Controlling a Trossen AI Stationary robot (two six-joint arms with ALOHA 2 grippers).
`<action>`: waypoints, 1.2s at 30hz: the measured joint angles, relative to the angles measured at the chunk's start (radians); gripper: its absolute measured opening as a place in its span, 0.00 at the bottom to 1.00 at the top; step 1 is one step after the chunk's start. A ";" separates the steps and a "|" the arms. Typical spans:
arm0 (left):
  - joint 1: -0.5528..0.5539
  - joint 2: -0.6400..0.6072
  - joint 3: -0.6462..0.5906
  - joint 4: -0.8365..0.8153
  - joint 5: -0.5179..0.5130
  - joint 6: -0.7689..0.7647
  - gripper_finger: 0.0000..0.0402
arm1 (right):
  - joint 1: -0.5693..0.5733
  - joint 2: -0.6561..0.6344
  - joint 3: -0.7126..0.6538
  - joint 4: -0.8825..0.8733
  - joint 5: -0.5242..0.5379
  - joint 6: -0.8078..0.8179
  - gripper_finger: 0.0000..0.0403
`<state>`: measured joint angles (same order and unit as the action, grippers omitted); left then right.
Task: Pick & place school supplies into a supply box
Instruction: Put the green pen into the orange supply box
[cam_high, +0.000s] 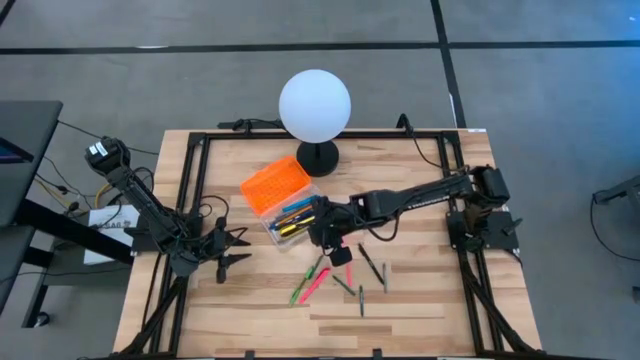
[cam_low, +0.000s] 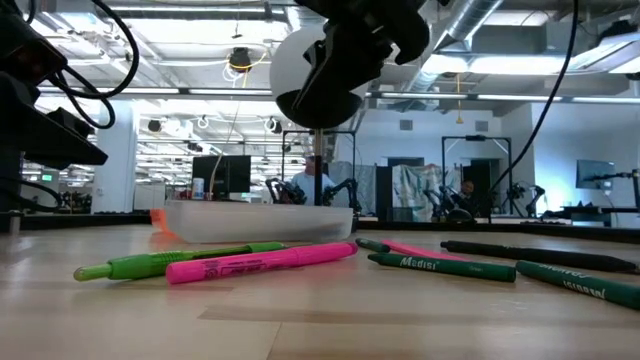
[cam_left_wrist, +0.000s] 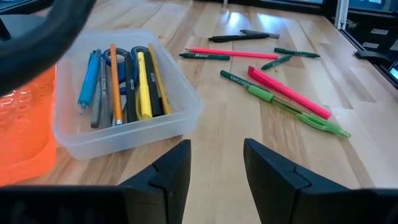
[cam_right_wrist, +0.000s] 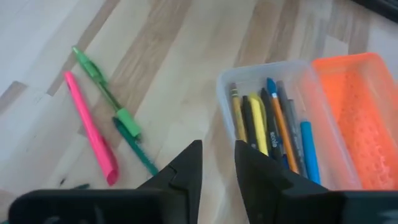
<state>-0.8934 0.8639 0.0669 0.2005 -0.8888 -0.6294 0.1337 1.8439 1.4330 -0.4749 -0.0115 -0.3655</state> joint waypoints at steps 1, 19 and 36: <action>0.000 0.000 0.000 0.000 0.003 0.000 0.35 | 0.000 0.000 0.000 0.000 -0.002 0.004 0.20; -0.018 0.000 0.000 -0.001 0.005 -0.004 0.35 | 0.089 -0.213 -0.001 0.030 -0.102 -0.051 0.16; -0.018 0.000 0.000 0.015 -0.062 -0.046 0.35 | 0.253 -0.877 -0.832 0.734 0.279 0.073 0.16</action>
<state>-0.9112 0.8642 0.0669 0.2160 -0.9509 -0.6751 0.3872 0.9665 0.6012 0.2591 0.2671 -0.2927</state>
